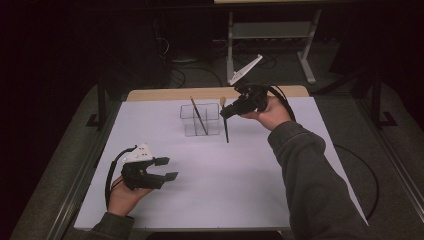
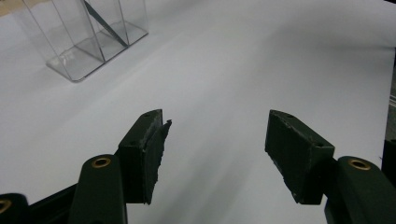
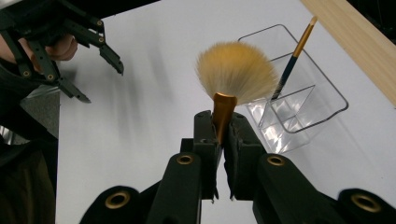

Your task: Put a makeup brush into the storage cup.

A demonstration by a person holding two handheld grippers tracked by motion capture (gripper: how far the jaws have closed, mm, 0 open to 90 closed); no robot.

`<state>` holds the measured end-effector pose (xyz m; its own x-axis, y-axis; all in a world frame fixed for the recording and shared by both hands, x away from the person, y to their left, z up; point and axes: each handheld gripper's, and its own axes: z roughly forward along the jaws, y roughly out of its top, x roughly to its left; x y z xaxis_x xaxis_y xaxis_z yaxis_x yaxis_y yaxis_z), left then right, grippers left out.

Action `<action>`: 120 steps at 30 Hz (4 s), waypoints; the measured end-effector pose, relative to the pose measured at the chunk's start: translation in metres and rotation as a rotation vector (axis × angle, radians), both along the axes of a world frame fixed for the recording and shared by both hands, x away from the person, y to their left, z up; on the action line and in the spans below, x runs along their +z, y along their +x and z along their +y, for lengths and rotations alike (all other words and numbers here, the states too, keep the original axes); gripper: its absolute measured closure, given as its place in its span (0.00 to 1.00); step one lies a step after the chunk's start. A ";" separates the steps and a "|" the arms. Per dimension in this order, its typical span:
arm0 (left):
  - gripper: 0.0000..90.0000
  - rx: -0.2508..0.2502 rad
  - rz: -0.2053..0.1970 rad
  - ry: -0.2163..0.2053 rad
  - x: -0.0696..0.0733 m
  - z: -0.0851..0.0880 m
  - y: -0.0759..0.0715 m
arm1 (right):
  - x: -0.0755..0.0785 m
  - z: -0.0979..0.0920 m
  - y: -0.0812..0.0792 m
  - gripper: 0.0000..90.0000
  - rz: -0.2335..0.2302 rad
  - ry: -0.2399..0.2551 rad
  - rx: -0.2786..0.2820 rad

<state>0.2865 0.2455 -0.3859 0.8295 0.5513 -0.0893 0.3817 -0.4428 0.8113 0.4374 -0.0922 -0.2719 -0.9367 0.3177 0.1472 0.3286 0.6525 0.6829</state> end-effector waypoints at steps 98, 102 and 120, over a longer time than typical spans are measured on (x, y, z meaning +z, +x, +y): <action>0.40 -0.026 -0.006 -0.001 0.001 0.003 0.002 | 0.025 0.039 0.085 0.92 -0.022 -0.040 -0.102; 0.41 -0.024 -0.006 -0.007 0.001 0.003 0.002 | 0.023 0.041 0.088 0.92 -0.027 -0.032 -0.108; 0.41 -0.025 -0.009 0.002 0.002 0.004 0.002 | 0.014 0.048 0.094 0.92 -0.017 -0.040 -0.141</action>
<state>0.2884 0.2499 -0.3840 0.8439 0.5303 -0.0809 0.3631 -0.4536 0.8139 0.5314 -0.0437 -0.2579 -0.8848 0.4513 0.1162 0.4072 0.6276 0.6636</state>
